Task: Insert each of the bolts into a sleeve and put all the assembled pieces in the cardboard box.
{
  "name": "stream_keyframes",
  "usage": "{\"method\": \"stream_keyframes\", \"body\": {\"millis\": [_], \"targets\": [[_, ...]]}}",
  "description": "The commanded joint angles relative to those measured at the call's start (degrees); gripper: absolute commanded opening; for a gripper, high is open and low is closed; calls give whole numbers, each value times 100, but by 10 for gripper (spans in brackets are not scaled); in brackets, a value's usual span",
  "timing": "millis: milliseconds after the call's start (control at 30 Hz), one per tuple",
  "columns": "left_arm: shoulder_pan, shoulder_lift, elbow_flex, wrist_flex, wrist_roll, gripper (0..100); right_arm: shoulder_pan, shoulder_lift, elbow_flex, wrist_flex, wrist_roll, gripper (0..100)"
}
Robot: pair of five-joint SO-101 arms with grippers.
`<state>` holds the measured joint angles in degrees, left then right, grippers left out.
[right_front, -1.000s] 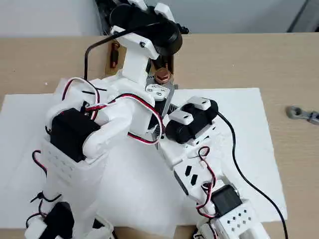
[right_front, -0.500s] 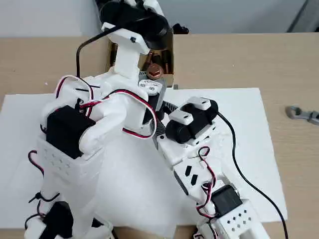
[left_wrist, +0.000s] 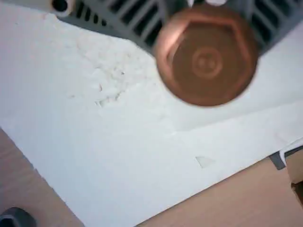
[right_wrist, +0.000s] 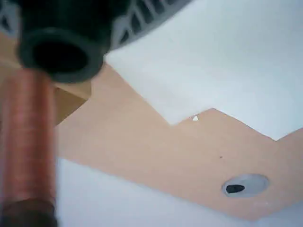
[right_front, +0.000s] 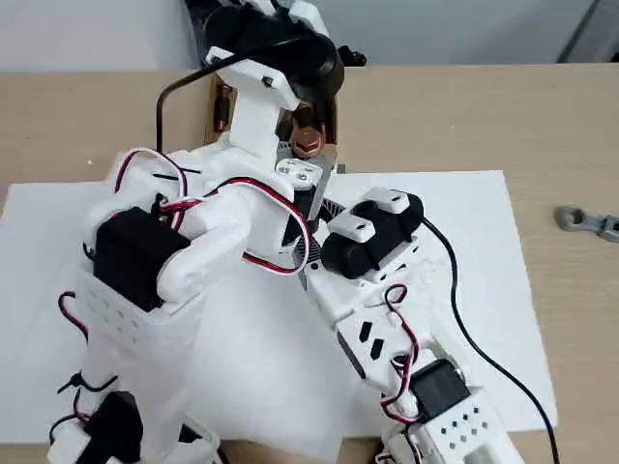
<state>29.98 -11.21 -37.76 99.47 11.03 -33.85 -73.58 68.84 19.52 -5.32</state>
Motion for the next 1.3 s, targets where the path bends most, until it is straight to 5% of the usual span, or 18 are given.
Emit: {"method": "stream_keyframes", "body": {"millis": [0,1267], "targets": [[26,-79,-198,114,-9,6,75,4,-79,-110,-35,4],[53,-642,497,-9,-88,6,84,4,-79,-110,-35,4]]}}
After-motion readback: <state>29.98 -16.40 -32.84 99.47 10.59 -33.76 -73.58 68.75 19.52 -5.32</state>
